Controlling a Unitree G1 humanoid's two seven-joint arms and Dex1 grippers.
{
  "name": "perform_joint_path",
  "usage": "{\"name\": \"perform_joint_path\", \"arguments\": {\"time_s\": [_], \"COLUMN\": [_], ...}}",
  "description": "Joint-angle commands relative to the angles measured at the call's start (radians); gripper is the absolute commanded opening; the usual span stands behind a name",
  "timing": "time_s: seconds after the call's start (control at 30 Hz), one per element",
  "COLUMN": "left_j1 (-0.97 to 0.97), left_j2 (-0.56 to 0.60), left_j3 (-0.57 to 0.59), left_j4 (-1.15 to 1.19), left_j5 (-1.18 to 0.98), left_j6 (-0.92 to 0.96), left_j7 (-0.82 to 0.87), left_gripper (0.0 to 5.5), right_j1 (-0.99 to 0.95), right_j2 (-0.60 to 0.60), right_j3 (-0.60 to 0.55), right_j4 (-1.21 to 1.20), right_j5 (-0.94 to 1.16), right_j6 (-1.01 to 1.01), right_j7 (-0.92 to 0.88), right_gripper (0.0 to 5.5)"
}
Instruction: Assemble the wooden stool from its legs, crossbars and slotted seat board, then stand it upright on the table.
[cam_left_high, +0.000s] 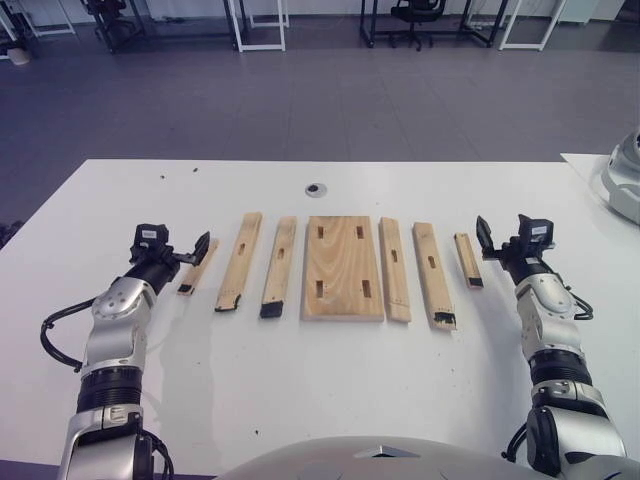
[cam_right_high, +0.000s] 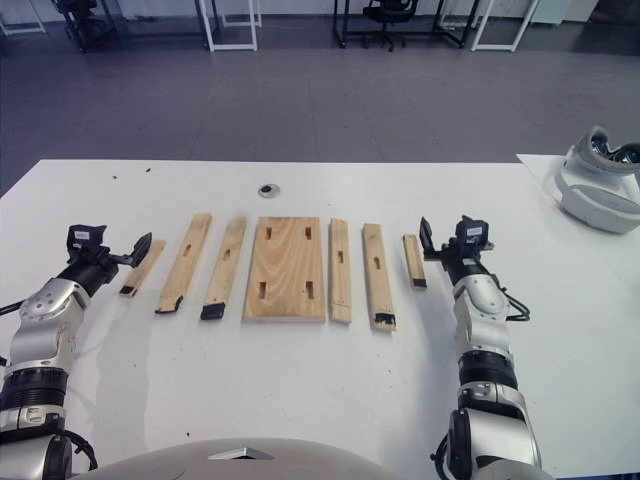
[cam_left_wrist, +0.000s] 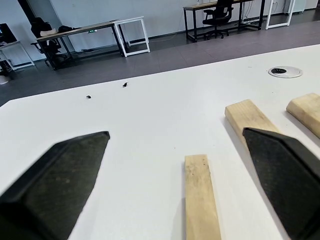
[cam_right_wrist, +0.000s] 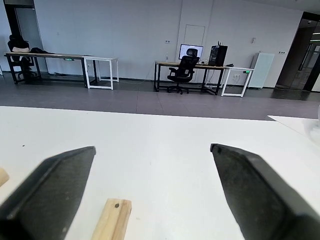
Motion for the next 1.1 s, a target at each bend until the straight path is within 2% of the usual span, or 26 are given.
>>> {"name": "perform_joint_path", "arguments": {"time_s": [0.03,0.17,0.23,0.57,0.8,0.87,1.0,1.1], "left_j1": [0.019,0.045,0.067,0.169,0.18,0.172,0.039,-0.089], "left_j2": [0.011,0.02,0.02,0.017,0.042,0.053,-0.008,-0.04], "left_j3": [-0.017,-0.032,-0.037,-0.037,-0.047,-0.049,0.076,-0.036], "left_j4": [0.022,0.036,0.031,-0.035,-0.021,-0.006,-0.152,-0.265], "left_j5": [0.018,0.017,0.013,-0.009,0.011,0.034,-0.109,-0.087], "left_j6": [0.007,0.049,0.07,0.216,0.283,0.234,0.081,0.043], "left_j7": [-0.019,-0.045,-0.056,-0.081,-0.067,-0.052,-0.04,-0.074], "left_gripper": [4.9,4.9,4.63,2.6,1.52,1.29,1.29,1.29], "right_j1": [-0.019,-0.012,-0.011,-0.017,-0.022,-0.033,-0.107,-0.166], "right_j2": [-0.01,-0.014,-0.013,-0.02,-0.022,-0.02,0.04,0.102], "right_j3": [-0.004,-0.003,0.001,0.005,0.004,0.007,-0.061,-0.056], "right_j4": [0.023,0.026,0.026,0.031,0.035,0.026,-0.152,-0.401], "right_j5": [-0.011,-0.012,-0.015,-0.04,-0.045,-0.042,0.204,0.478], "right_j6": [-0.011,-0.014,-0.013,0.001,0.004,0.012,0.225,0.494], "right_j7": [0.002,0.003,0.003,0.007,0.004,0.009,0.078,0.115], "right_gripper": [4.3,4.3,4.3,4.3,4.3,4.3,4.3,4.3]}}
